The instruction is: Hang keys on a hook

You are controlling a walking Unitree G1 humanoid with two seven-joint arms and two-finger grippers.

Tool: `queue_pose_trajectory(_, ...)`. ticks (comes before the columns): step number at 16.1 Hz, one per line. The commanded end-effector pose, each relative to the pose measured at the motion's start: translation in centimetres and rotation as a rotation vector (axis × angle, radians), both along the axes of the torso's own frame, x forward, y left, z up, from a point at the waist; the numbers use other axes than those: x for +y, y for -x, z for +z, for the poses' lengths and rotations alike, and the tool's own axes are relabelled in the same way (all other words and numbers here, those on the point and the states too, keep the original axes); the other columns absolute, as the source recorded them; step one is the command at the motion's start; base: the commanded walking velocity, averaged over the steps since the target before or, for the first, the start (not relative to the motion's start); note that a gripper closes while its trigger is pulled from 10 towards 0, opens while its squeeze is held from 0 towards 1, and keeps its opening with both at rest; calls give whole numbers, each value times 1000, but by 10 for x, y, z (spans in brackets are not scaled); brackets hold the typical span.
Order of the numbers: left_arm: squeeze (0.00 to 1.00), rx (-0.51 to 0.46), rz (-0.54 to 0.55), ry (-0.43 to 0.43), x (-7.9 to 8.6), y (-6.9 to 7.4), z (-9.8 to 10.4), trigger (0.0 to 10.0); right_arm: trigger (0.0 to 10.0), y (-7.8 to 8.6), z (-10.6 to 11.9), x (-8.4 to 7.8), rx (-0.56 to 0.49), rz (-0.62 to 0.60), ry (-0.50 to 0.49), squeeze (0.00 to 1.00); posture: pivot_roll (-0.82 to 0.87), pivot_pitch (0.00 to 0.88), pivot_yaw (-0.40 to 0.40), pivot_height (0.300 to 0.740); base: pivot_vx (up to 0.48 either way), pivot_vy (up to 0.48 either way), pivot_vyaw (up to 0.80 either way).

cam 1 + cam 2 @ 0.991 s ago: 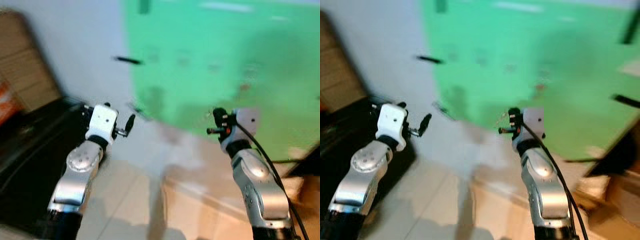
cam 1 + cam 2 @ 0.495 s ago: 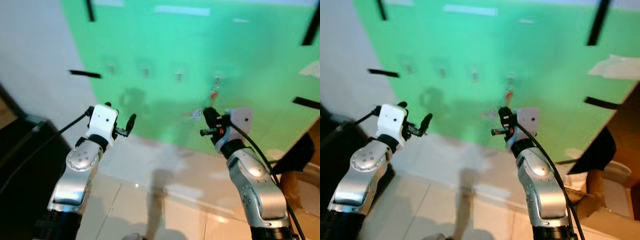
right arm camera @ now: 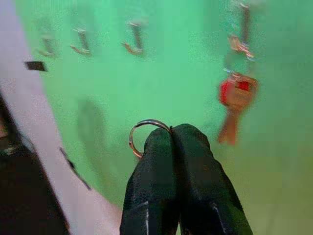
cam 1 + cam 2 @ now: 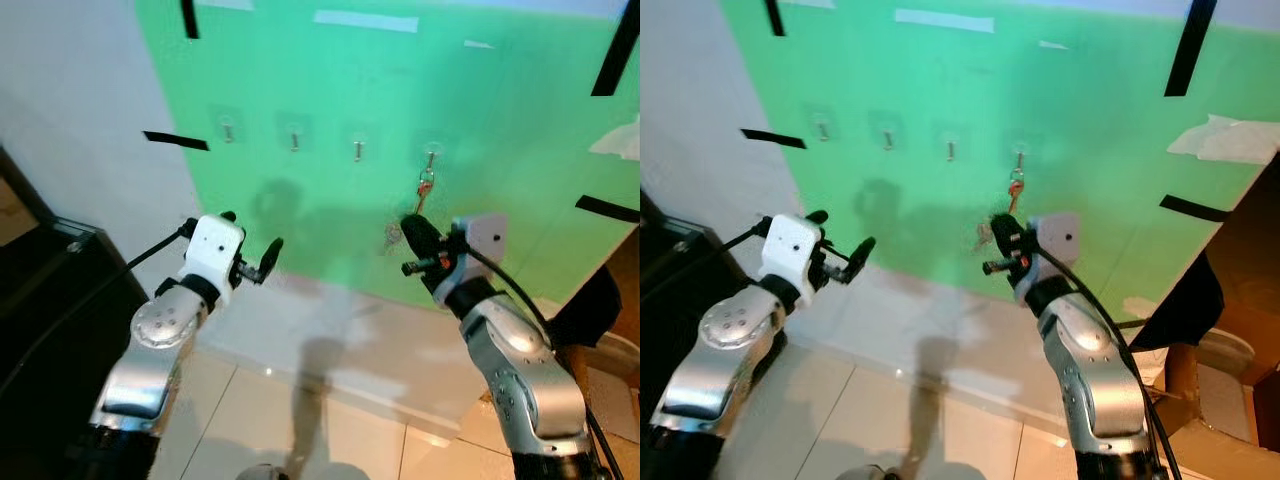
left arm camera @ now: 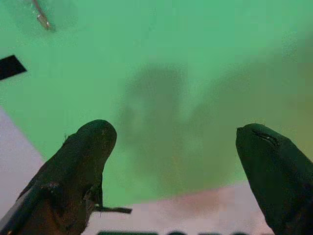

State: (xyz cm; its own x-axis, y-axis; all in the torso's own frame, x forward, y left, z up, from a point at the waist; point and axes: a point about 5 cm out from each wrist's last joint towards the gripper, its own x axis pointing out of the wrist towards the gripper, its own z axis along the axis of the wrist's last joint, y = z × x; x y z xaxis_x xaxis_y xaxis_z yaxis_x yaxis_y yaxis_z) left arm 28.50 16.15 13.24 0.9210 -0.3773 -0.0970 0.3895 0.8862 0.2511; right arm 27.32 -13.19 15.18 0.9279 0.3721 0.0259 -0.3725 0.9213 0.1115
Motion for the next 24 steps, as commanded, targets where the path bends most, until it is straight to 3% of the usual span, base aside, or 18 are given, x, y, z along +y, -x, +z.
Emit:
queue_pose_trajectory(1,0,-11,-34,-2,-1,0,7,10000,10000,-3,8,3,-19,32,-18,0,-37,0,43,740,0,0,0)
queue_pose_trajectory(5,0,-5,-123,6,-2,-1,12,10000,10000,-12,18,14,-48,104,-41,0,-47,0,56,740,0,0,0)
queue_pose_trajectory(8,0,-6,-219,23,-8,1,18,10000,10000,-29,31,28,-79,144,-41,0,-44,0,56,740,0,0,0)
queue_pose_trajectory(17,0,-3,-237,9,-5,3,20,10000,10000,-69,54,55,-126,139,-17,0,-24,0,50,740,0,0,0)
queue_pose_trajectory(24,0,9,-253,5,-6,4,19,10000,10000,-79,55,60,-131,135,12,0,-27,0,51,740,0,0,0)
